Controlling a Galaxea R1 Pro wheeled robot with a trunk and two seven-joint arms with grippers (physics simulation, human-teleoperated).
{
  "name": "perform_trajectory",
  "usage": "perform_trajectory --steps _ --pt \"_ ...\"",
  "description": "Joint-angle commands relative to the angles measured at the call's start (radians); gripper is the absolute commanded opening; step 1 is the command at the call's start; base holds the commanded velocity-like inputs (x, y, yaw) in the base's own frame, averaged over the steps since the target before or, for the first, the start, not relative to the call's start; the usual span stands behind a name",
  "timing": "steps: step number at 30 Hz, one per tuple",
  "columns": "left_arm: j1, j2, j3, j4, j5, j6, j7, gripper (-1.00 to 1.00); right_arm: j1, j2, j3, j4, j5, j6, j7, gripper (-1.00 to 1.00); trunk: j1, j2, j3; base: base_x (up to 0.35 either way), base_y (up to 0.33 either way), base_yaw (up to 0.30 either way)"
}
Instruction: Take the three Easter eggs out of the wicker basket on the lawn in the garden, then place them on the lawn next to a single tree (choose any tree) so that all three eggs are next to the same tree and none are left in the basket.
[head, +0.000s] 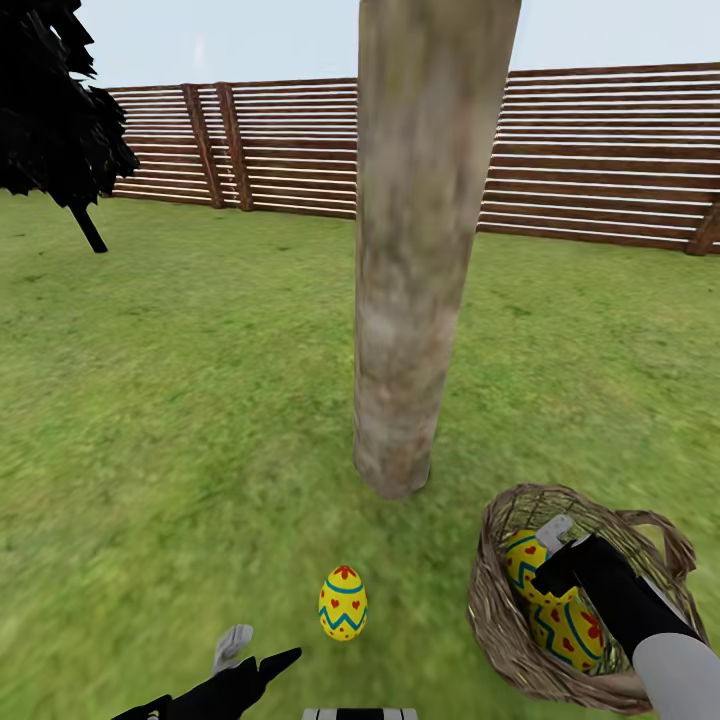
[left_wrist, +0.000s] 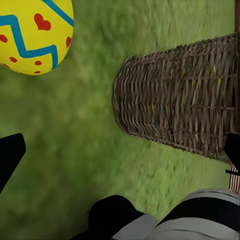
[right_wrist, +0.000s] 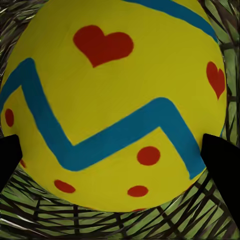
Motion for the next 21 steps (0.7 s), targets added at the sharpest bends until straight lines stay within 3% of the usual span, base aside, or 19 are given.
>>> perform_trajectory --steps 1,21 --pt "0.0 0.0 0.001 0.0 0.005 0.007 -0.001 1.0 0.0 0.0 -0.003 -0.001 0.011 0.002 0.01 -1.0 -0.004 0.007 0.002 0.0 0.0 0.0" --pt "0.0 0.001 0.001 0.026 0.002 0.004 0.001 1.0 0.0 -0.005 -0.003 0.058 0.011 0.032 0.016 -1.0 -0.081 0.147 0.065 0.0 0.0 0.0"
